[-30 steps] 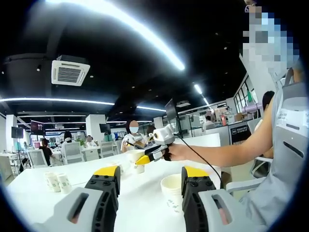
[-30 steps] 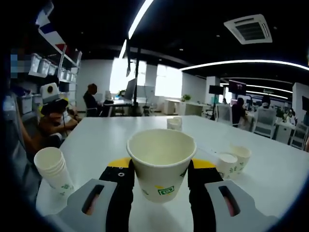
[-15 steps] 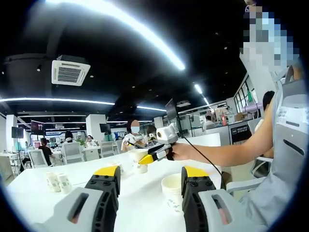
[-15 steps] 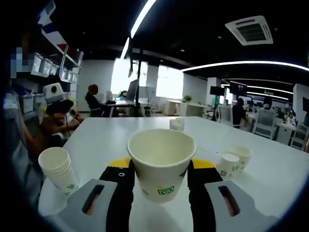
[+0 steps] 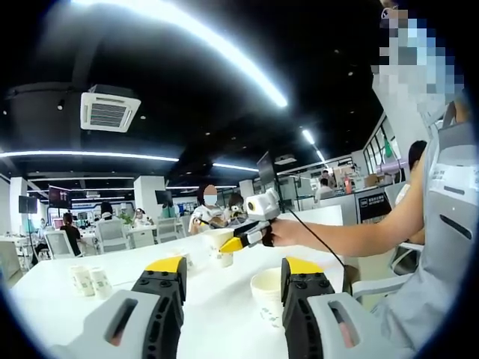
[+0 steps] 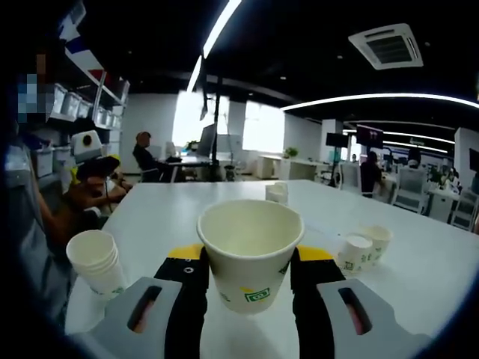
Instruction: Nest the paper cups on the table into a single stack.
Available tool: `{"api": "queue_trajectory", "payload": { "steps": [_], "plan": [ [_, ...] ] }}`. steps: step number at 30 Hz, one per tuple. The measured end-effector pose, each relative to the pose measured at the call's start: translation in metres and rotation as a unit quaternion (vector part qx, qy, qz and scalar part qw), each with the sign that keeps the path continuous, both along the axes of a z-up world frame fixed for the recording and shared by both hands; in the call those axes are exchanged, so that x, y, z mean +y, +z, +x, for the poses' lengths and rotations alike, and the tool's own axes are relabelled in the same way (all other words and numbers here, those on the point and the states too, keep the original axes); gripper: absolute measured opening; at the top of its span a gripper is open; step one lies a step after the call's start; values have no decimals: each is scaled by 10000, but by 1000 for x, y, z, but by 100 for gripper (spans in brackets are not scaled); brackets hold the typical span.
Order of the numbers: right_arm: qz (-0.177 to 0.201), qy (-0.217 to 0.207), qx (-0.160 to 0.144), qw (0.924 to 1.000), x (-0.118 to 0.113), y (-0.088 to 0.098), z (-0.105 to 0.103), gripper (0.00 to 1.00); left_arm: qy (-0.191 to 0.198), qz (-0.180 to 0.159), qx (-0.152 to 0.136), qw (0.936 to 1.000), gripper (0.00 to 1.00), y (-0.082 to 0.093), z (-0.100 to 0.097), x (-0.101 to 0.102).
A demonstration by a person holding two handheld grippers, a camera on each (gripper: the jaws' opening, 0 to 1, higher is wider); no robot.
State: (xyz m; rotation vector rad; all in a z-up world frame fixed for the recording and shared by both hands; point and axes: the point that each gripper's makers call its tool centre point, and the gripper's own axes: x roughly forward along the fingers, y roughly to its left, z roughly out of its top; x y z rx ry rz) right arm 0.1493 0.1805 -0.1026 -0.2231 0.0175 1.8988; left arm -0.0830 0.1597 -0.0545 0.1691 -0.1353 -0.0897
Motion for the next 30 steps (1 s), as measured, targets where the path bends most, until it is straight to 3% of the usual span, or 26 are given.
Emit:
{"api": "queue_trajectory", "payload": {
  "steps": [18,30],
  "plan": [
    [99,223,-54,9997,-16,12,-28,45,-2,5,-15,10000,54,1,-1,-1],
    [121,319,-113,9994,-23,18,-37,45,2,5,-13,10000,54,1,-2,-1]
  ]
}}
